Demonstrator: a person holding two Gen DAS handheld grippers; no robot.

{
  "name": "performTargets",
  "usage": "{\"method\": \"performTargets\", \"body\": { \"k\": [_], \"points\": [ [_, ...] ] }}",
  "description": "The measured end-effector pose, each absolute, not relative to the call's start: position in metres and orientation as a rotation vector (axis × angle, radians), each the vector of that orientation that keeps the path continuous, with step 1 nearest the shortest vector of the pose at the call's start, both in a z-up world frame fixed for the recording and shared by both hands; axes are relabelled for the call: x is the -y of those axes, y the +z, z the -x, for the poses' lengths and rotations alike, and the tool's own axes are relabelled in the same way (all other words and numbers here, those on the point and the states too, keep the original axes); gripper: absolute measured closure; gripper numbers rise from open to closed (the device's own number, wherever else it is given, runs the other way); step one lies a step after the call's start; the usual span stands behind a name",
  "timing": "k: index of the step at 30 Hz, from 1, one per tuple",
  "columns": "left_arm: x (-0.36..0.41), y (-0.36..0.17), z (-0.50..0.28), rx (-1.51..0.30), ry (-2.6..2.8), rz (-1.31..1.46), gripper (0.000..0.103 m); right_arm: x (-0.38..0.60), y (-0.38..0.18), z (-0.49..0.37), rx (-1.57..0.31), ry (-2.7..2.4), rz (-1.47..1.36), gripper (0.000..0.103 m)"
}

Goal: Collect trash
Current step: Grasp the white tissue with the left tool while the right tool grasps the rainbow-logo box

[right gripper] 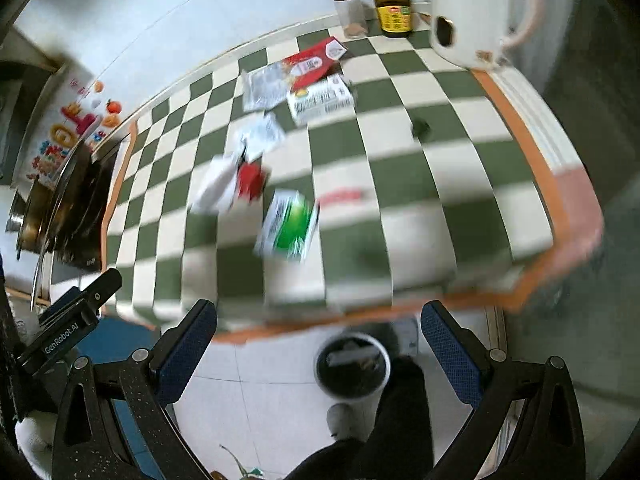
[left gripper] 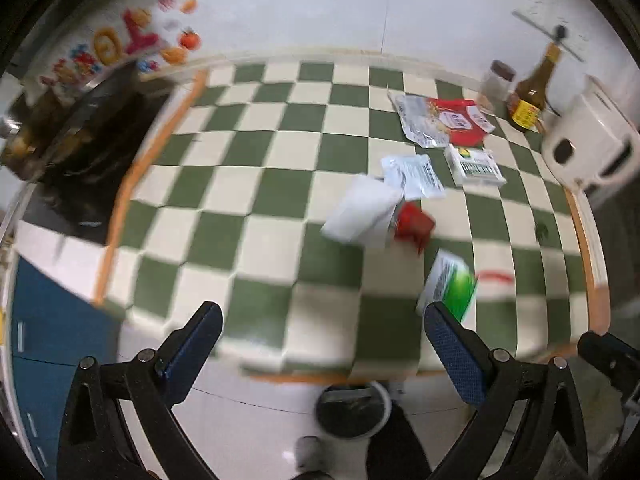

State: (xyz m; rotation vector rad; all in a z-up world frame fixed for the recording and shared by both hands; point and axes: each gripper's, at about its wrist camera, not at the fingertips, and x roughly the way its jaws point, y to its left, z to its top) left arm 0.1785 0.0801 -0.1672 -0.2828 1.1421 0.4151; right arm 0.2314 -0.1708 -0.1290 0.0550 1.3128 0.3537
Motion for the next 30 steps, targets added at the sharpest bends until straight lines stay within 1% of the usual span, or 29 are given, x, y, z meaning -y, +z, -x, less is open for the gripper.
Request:
{"method": "performTargets", "body": {
  "k": [4, 7, 9, 11, 12, 13, 14, 16, 17, 19, 23, 26, 27, 28, 30],
  "points": [
    [-0.101, -0.217, -0.254, -1.233, 0.403, 0.358, 0.003, 0.155, -0.158, -0.321, -1.362, 0.37, -0.016, 0.0],
    [-0.116, -0.255, -0.289, -1.284, 0.422, 0.396, 0.003, 0.139, -0.185, -0.38, -1.391, 0.394, 0.009, 0.0],
    [-0.124, -0.277, -0.302, -1.316, 0.432, 0.425, 0.012, 0.126, -0.202, -0.411, -1.41, 0.412, 0.039, 0.0],
    [-0.128, -0.291, -0.307, -1.337, 0.448, 0.454, 0.042, 0.108, -0.22, -0.439, -1.426, 0.433, 0.083, 0.0],
    [-0.128, -0.291, -0.307, -1.313, 0.47, 0.44, 0.043, 0.098, -0.229, -0.451, -1.426, 0.435, 0.109, 0.0],
    [-0.126, -0.289, -0.307, -1.295, 0.474, 0.419, 0.064, 0.093, -0.234, -0.459, -1.421, 0.436, 0.12, 0.0],
    [-0.124, -0.288, -0.307, -1.287, 0.484, 0.398, 0.08, 0.085, -0.24, -0.467, -1.407, 0.439, 0.134, 0.0],
    [-0.125, -0.286, -0.304, -1.282, 0.536, 0.393, 0.092, 0.072, -0.247, -0.478, -1.375, 0.448, 0.164, 0.0],
    [-0.126, -0.284, -0.302, -1.278, 0.572, 0.385, 0.095, 0.065, -0.251, -0.481, -1.359, 0.453, 0.184, 0.0],
    [-0.13, -0.281, -0.297, -1.264, 0.649, 0.369, 0.096, 0.051, -0.259, -0.484, -1.344, 0.469, 0.221, 0.0],
    [-0.139, -0.273, -0.281, -1.224, 0.749, 0.41, 0.096, 0.034, -0.281, -0.489, -1.38, 0.453, 0.291, 0.0],
    [-0.142, -0.269, -0.274, -1.207, 0.739, 0.45, 0.096, 0.025, -0.283, -0.487, -1.353, 0.441, 0.345, 0.0],
    [-0.142, -0.269, -0.273, -1.213, 0.708, 0.479, 0.096, 0.027, -0.282, -0.486, -1.344, 0.437, 0.334, 0.004],
    [-0.142, -0.272, -0.281, -1.235, 0.653, 0.548, 0.093, 0.03, -0.279, -0.485, -1.332, 0.441, 0.311, 0.006],
    [-0.145, -0.275, -0.271, -1.242, 0.606, 0.616, 0.091, 0.037, -0.275, -0.483, -1.342, 0.459, 0.26, 0.006]
  ]
}}
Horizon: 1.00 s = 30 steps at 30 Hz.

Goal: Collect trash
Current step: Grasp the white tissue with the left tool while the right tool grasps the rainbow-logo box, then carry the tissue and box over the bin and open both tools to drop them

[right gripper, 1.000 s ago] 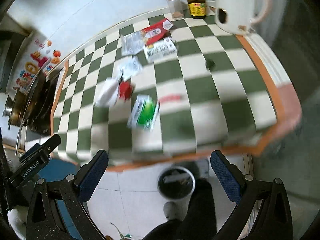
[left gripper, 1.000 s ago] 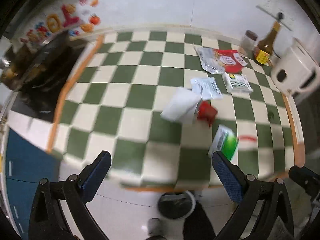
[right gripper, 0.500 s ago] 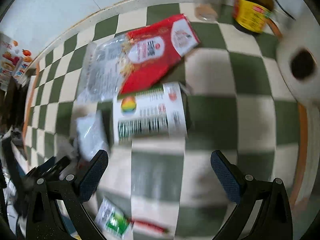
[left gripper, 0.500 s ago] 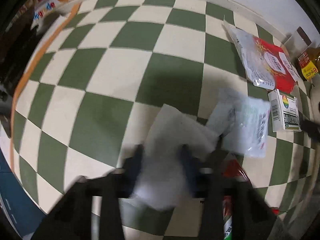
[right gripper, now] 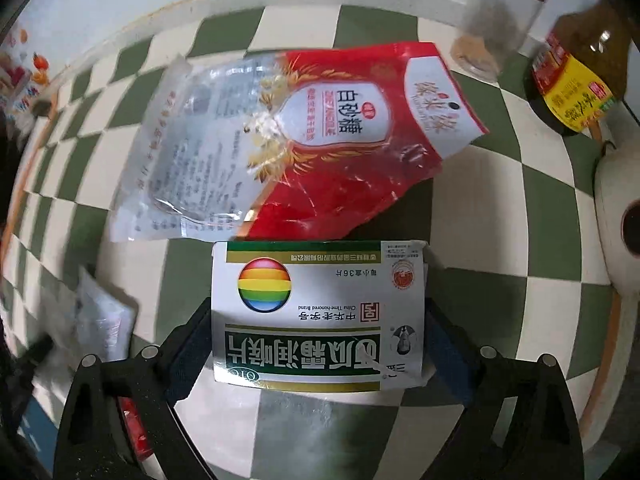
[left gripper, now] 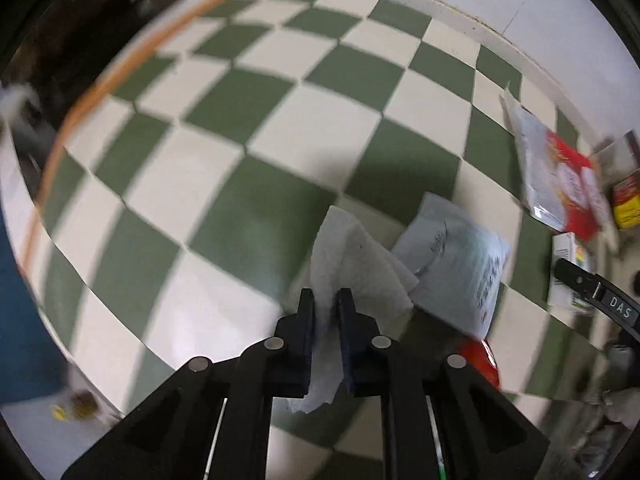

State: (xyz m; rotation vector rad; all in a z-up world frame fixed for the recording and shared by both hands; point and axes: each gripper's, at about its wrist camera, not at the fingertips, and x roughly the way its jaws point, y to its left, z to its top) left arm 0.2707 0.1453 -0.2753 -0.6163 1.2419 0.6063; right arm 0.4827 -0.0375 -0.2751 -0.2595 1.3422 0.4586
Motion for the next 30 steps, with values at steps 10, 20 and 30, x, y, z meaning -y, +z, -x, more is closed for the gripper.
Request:
{"method": "performTargets", "body": {
  "k": [10, 20, 30],
  "points": [
    [-0.125, -0.277, -0.209, -1.255, 0.586, 0.573, 0.096, 0.079, -0.23, -0.419, -1.3, 0.464, 0.134, 0.006],
    [-0.083, -0.213, -0.114, -1.116, 0.554, 0.303, 0.097, 0.125, -0.17, -0.282, -1.168, 0.451, 0.119, 0.006],
    [-0.05, -0.224, -0.046, -1.152, 0.35, 0.196, 0.097, 0.181, -0.191, -0.087, -1.22, 0.32, 0.003, 0.006]
  ]
}}
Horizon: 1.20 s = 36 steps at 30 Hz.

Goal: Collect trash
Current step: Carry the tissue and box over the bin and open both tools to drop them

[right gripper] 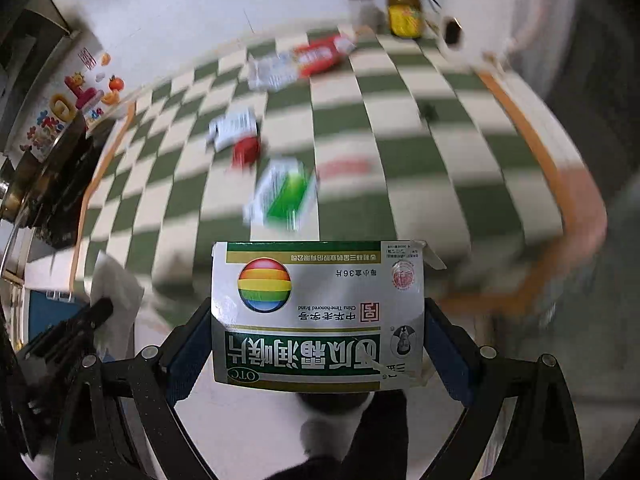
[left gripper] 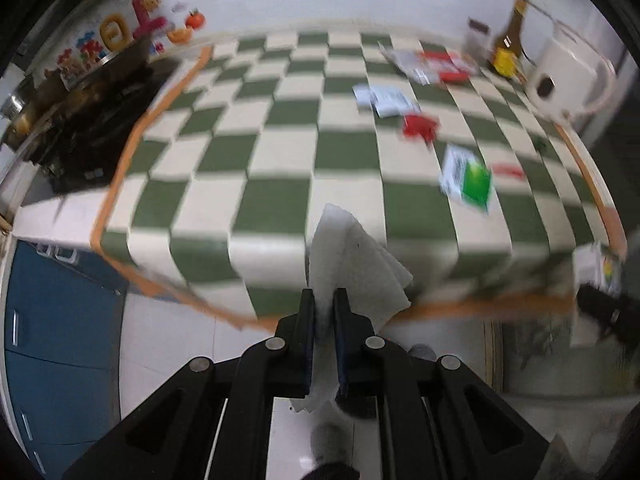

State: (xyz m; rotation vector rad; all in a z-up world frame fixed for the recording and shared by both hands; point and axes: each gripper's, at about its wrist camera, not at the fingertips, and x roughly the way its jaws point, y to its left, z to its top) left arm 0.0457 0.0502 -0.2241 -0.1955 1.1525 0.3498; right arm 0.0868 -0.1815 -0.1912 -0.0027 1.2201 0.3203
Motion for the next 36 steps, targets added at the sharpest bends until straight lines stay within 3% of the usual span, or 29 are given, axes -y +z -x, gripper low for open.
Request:
{"method": "performTargets", "body": {
  "k": [4, 9, 18, 22, 29, 30, 31, 32, 34, 36],
  "points": [
    [-0.034, -0.258, -0.026, -1.242, 0.29, 0.195, 0.096, 0.193, -0.234, -0.038, -1.31, 0.29, 0.005, 0.006],
    [-0.022, -0.34, -0.016, -1.403, 0.237, 0.236, 0.096, 0.211, -0.325, 0.003, -1.466, 0.259, 0.022, 0.006],
    [-0.013, -0.567, -0.033, -1.673, 0.141, 0.467, 0.096, 0.22, -0.552, 0.015, -1.639, 0.226, 0.087, 0.006],
    [-0.008, -0.637, -0.04, -1.728, 0.131, 0.482, 0.096, 0.219, -0.637, 0.014, -1.684, 0.233, 0.09, 0.006],
    [0.013, -0.703, -0.041, -1.809, 0.074, 0.452, 0.088, 0.217, -0.73, 0.02, -1.761, 0.287, 0.096, 0.005],
    [0.015, -0.708, -0.041, -1.81, 0.075, 0.446, 0.085, 0.215, -0.737, 0.023, -1.766, 0.294, 0.107, 0.0],
    [0.01, -0.708, -0.038, -1.806, 0.076, 0.446, 0.068, 0.213, -0.744, 0.023, -1.766, 0.296, 0.114, 0.0],
    [0.01, -0.708, -0.037, -1.794, 0.078, 0.45, 0.035, 0.213, -0.747, 0.024, -1.762, 0.29, 0.12, 0.0],
    [0.006, -0.706, -0.033, -1.77, 0.093, 0.447, 0.0, 0.212, -0.751, 0.025, -1.764, 0.292, 0.124, 0.0],
    [0.001, -0.701, -0.028, -1.757, 0.115, 0.433, 0.0, 0.21, -0.751, 0.027, -1.766, 0.296, 0.134, 0.0]
  ]
}}
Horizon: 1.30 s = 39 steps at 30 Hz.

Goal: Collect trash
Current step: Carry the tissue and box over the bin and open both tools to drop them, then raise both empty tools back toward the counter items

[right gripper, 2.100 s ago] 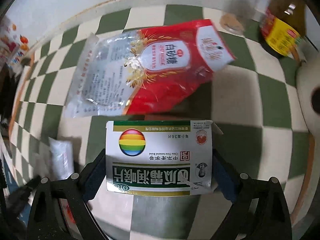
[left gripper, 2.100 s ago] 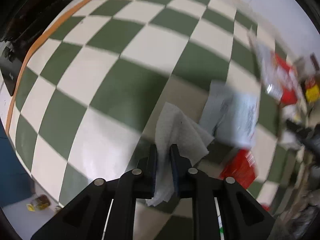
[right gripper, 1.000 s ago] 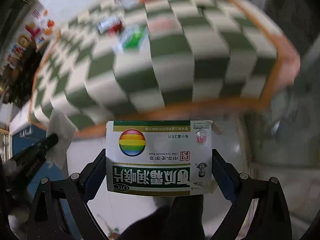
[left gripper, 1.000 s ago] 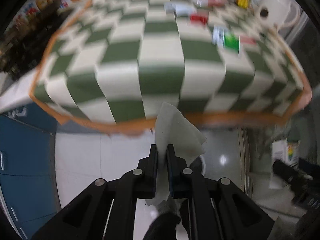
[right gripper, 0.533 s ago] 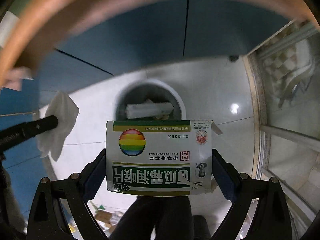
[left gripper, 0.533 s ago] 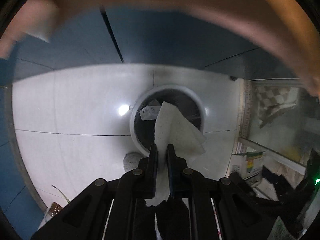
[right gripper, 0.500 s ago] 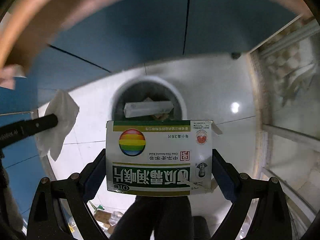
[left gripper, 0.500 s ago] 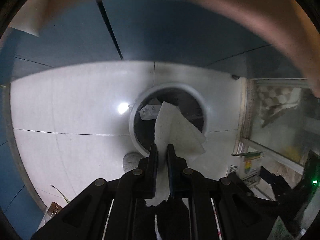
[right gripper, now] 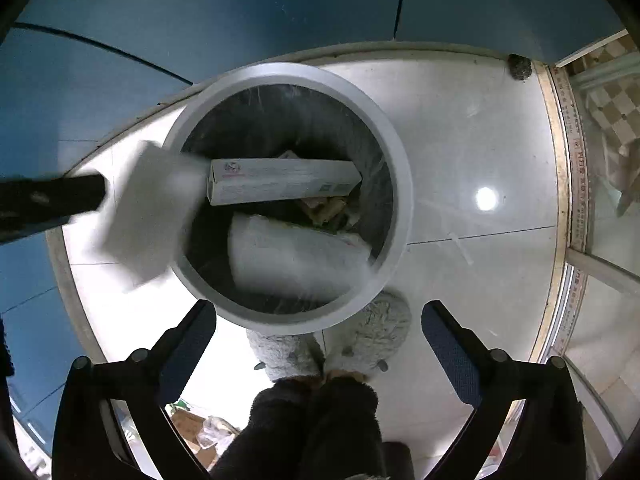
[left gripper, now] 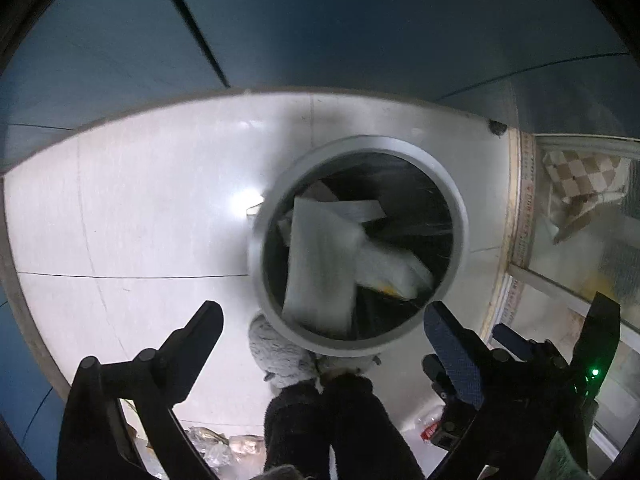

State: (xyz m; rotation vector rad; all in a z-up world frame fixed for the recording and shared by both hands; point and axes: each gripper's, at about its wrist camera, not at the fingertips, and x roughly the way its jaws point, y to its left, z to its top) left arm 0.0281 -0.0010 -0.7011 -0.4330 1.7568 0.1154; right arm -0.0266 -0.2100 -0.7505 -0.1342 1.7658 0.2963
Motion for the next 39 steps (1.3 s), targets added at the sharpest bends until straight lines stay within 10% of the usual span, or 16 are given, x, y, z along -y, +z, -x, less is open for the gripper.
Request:
{"method": "performTargets", "body": {
  "k": [14, 39],
  "points": [
    [-0.006, -0.599, 0.018, -1.544, 0.354, 0.229, 0.0, 0.231, -0.665, 0.033, -1.644, 0.19, 0.158, 0.0],
    [0.046, -0.341, 0.1, -1.455, 0.261, 0.216, 0.0, 0.259, -0.308, 0.106, -1.412, 0.199, 0.126, 0.0]
  ]
}}
